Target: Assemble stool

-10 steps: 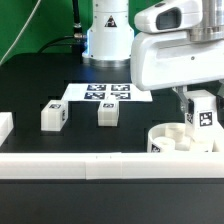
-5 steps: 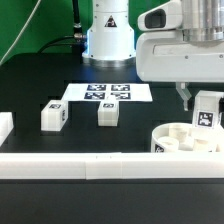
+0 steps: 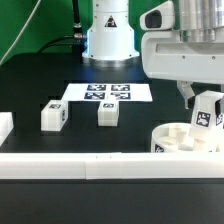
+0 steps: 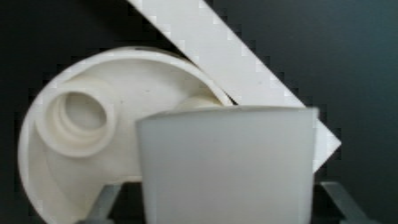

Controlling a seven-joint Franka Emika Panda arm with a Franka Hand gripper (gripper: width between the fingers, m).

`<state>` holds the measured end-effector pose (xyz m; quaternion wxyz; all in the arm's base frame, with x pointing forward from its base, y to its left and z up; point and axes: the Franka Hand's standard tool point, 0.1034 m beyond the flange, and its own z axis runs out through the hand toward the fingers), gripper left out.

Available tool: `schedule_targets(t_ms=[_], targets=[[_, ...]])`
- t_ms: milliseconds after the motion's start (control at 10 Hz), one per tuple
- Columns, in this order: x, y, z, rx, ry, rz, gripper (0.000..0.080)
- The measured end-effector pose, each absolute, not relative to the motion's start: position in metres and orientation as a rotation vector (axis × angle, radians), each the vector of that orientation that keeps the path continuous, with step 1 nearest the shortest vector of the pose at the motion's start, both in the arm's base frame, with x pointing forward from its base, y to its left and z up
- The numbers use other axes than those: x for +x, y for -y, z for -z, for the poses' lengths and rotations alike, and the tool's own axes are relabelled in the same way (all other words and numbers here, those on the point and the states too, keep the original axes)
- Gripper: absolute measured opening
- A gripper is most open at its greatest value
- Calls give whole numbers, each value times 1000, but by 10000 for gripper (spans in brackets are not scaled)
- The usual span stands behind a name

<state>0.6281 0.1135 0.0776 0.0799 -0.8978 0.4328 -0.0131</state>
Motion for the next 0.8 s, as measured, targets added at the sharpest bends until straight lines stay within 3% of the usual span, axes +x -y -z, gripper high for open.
schedule_targets(t_ms=[300, 800], targets=[[625, -118, -75, -2213, -1898, -88, 340], [626, -121, -75, -1840, -2244, -161, 340]])
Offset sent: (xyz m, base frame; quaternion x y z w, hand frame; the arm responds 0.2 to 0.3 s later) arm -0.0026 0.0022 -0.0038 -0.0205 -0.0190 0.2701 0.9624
